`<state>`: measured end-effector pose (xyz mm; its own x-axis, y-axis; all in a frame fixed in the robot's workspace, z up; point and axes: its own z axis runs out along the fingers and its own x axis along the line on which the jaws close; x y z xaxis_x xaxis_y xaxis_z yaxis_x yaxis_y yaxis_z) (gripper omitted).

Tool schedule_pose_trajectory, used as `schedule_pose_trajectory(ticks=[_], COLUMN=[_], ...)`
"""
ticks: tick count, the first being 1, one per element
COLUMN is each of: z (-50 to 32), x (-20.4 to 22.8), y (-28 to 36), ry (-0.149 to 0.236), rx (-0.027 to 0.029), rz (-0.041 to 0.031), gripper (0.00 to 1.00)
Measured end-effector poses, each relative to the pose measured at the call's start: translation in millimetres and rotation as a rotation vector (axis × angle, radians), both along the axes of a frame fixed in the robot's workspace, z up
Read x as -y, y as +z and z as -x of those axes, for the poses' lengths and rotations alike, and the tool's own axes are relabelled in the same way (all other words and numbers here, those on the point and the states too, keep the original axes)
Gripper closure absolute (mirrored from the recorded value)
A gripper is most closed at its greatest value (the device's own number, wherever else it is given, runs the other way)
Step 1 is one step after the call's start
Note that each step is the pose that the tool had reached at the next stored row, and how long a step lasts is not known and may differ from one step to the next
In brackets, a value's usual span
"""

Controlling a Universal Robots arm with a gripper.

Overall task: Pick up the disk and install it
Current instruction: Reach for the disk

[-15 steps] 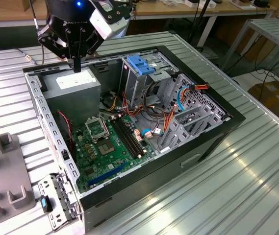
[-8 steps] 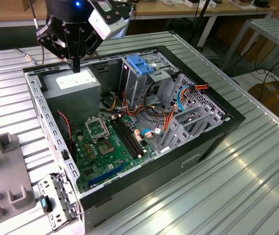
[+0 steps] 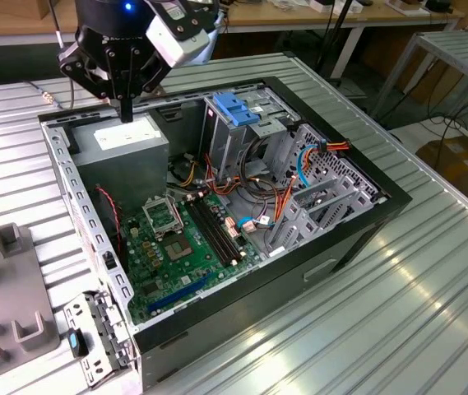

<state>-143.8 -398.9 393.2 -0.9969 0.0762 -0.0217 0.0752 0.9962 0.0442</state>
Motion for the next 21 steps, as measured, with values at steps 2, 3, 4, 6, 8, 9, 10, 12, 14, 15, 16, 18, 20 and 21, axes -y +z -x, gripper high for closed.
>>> schedule_pose_trajectory(ticks=[2, 3, 4, 6, 8, 9, 10, 12, 14, 15, 16, 18, 20, 21], z=[0.7, 1.0, 1.3, 1.9, 2.4, 2.7, 3.1, 3.6, 4.4, 4.7, 5.0, 5.7, 6.7, 7.1], x=[0.0, 0.0, 0.0, 0.0, 0.0, 0.0, 0.0, 0.0, 0.0, 0.0, 0.0, 0.0, 0.0, 0.0], y=[0.0, 0.0, 0.0, 0.0, 0.0, 0.0, 0.0, -0.1, -0.1, -0.1, -0.1, -0.1, -0.2, -0.2], ry=[0.000, 0.000, 0.000, 0.000, 0.000, 0.000, 0.000, 0.000, 0.000, 0.000, 0.000, 0.000, 0.000, 0.000], rx=[-0.0001, -0.0001, -0.0001, -0.0002, -0.0003, -0.0004, -0.0005, -0.0005, -0.0007, -0.0007, -0.0008, -0.0010, -0.0013, -0.0014], rz=[0.0000, 0.0000, 0.0000, 0.0000, 0.0000, 0.0000, 0.0000, -0.0001, 0.0000, 0.0000, 0.0000, 0.0000, 0.0000, 0.0001], gripper=[0.89, 0.89, 0.89, 0.89, 0.89, 0.89, 0.89, 0.89, 0.89, 0.89, 0.89, 0.89, 0.89, 0.89])
